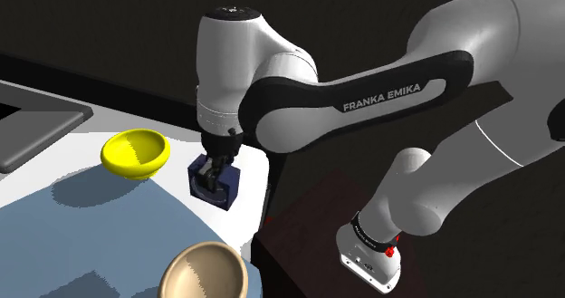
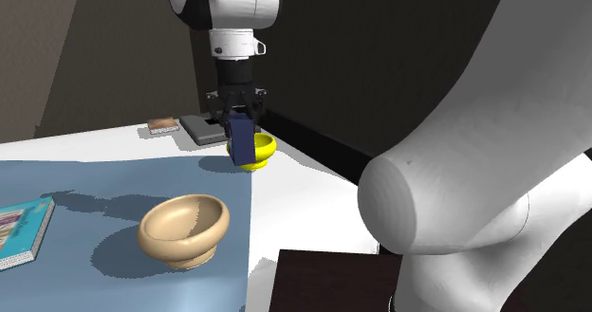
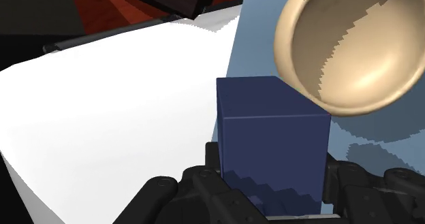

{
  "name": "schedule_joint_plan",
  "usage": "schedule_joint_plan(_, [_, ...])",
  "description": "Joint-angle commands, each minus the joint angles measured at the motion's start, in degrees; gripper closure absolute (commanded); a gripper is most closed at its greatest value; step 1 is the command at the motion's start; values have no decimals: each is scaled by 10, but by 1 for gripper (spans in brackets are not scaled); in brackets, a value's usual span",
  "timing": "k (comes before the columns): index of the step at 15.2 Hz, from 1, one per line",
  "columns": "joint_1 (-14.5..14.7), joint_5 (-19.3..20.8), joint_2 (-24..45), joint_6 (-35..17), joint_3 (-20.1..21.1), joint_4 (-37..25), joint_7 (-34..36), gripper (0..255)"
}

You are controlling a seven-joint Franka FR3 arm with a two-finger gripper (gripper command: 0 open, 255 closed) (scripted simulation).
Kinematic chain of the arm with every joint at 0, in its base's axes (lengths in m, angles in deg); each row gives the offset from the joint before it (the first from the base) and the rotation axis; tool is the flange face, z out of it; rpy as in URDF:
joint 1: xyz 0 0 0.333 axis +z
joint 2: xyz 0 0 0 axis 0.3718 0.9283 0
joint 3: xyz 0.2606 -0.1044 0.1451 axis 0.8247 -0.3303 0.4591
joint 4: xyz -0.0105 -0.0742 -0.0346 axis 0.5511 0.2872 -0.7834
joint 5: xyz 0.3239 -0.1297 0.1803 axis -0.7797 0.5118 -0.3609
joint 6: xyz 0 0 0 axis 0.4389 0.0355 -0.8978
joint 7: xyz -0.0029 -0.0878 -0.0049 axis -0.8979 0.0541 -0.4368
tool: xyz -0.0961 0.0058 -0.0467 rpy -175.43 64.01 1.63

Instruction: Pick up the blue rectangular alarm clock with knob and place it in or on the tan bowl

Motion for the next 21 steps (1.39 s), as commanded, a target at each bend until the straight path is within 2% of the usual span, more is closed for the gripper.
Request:
schedule_joint_plan(1, [14,-8,-6,1,19,3,29,255])
schedule_joint_plan(11, [67,-26,1,18,116,-32,173,255])
schedule_joint_plan(21, [63,-10,40,-65,135,17,189,255])
